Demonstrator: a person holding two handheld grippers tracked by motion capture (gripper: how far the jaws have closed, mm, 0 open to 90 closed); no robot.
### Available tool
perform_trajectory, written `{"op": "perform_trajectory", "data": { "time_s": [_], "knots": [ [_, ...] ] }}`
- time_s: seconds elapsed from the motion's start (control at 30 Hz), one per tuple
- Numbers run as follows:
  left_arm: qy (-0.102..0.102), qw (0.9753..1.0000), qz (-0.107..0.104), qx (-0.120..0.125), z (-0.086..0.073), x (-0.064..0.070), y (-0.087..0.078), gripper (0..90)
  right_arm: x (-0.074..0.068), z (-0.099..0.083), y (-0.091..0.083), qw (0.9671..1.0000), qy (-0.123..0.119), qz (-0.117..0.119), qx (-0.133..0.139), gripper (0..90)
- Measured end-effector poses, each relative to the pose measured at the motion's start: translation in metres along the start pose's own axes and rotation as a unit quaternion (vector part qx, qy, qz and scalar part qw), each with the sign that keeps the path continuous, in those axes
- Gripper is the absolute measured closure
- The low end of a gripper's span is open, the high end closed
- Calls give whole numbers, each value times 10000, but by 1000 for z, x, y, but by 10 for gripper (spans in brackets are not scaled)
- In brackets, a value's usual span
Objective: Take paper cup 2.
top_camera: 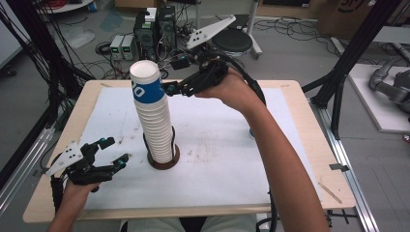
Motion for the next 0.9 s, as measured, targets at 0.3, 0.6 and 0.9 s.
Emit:
{"op": "perform_trajectory", "data": {
  "time_s": [0.3, 0.6, 0.9],
  "knots": [
    [9, 10000, 6, 11, 0, -1, 0, 187, -4, 12, 20, 9998, -13, 167, -116, 195],
    [-2, 10000, -13, 4, 0, 0, 1, 187, -5, 22, 41, 9993, 32, 302, -232, 198],
    [-5, 10000, -20, 21, 0, 0, 0, 187, -5, 24, 48, 9988, -215, 341, -288, 293]
  ]
}}
Point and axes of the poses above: each handheld gripper's, and its own axes: y roughly forward along the jaws, z roughly out of its top, x roughly to its right, the point moved 8 cm from there along y, roughly forward along the jaws, and after that the axes turned 7 degrees about x, right-handed, at the moved point
